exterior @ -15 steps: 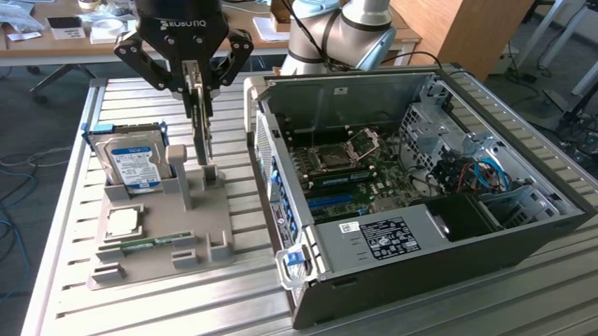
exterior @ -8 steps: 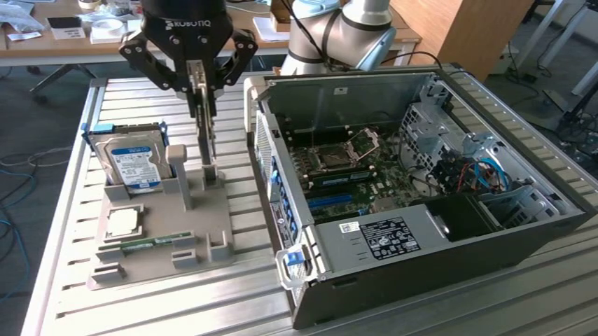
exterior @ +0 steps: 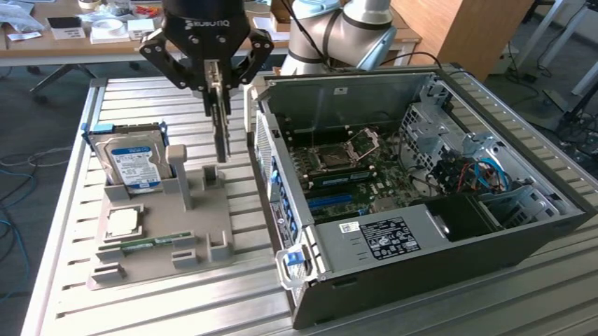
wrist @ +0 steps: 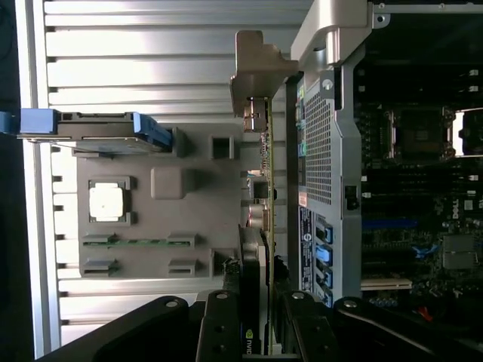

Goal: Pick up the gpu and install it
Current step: 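Pick up the gpu and move the gpu toward the slot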

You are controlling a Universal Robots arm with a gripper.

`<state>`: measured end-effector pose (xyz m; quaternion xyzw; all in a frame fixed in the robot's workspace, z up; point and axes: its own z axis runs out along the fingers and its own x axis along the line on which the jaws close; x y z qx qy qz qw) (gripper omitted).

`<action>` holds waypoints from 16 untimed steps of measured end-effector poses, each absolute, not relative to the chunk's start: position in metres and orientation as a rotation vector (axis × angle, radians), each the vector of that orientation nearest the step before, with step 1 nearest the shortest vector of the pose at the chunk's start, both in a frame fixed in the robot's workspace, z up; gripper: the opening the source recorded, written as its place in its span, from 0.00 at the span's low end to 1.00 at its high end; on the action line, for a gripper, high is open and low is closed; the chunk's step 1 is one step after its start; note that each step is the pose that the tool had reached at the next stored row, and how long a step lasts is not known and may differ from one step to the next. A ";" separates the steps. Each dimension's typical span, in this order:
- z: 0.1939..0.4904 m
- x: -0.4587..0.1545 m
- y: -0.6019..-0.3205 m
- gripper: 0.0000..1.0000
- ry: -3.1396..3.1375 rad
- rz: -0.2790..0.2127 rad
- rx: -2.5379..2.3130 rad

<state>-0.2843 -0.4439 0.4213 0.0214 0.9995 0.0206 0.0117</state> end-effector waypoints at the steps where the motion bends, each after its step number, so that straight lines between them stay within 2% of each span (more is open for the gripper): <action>1: 0.421 -0.282 -0.444 0.27 3.117 0.064 0.067; 16: 0.421 -0.246 -0.444 0.27 3.117 0.064 0.067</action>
